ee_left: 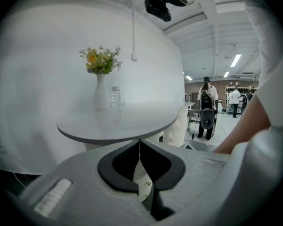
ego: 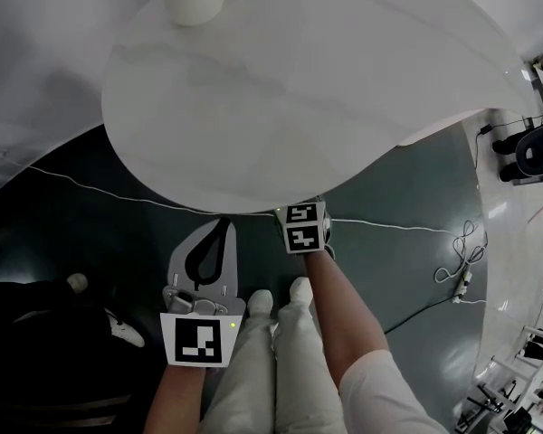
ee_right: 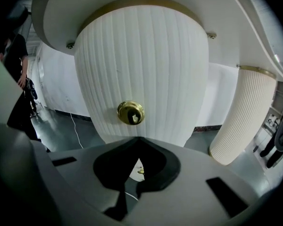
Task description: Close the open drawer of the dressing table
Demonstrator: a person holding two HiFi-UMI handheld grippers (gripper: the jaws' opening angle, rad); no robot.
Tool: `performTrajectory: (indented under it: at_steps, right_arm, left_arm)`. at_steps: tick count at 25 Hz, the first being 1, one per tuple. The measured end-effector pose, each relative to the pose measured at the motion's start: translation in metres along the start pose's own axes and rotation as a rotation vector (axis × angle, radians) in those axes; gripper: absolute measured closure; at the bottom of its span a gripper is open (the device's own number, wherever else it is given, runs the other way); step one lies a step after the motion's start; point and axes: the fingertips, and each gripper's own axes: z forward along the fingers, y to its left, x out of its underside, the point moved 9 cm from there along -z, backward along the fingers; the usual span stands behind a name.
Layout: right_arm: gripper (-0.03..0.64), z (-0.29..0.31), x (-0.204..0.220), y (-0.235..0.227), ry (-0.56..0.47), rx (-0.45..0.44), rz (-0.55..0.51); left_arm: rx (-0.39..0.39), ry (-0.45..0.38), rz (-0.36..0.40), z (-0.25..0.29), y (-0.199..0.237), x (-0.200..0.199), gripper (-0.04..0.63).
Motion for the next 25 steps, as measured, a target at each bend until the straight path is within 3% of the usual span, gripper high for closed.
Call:
performTrajectory:
  at_steps: [12, 25]
  right_arm:
    - [0.618, -0.029, -0.011, -0.006, 0.009, 0.016, 0.005]
    - [0.620, -0.153, -0.085, -0.048, -0.037, -0.053, -0.054]
  left_arm:
    - [0.019, -0.008, -0.009, -0.012, -0.006, -0.006, 0.578]
    - [0.025, -0.073, 0.031, -0.018, -0.032, -0.104, 0.578]
